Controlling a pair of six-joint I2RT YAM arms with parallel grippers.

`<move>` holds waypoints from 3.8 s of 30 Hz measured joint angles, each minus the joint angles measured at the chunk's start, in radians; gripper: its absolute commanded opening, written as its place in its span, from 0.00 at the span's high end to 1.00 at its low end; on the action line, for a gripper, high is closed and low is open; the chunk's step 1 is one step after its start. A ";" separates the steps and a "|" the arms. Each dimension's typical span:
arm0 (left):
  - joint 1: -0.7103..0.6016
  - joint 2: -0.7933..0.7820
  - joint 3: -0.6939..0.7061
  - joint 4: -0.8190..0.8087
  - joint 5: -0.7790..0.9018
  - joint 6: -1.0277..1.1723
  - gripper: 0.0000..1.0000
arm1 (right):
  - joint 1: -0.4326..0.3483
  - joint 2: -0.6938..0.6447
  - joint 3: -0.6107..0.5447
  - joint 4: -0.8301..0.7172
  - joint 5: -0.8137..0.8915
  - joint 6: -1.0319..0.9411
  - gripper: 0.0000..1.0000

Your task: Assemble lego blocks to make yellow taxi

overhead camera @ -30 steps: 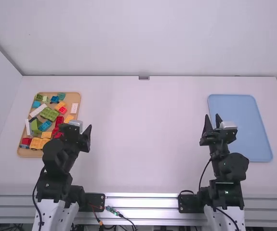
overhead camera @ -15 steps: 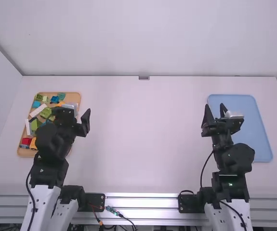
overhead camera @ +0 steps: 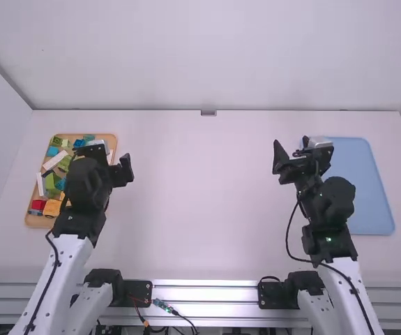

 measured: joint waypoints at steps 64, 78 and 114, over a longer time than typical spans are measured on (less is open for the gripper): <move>0.684 0.623 0.359 -0.502 -0.020 -0.454 0.01 | 0.000 0.756 0.465 -0.543 0.015 -0.036 0.01; 0.681 0.624 0.319 -0.486 -0.013 -0.542 0.01 | 0.000 0.756 0.465 -0.512 0.015 -0.006 0.01; 0.681 0.892 0.520 -0.648 -0.116 -0.655 0.01 | 0.000 0.756 0.465 -0.512 0.014 -0.004 0.01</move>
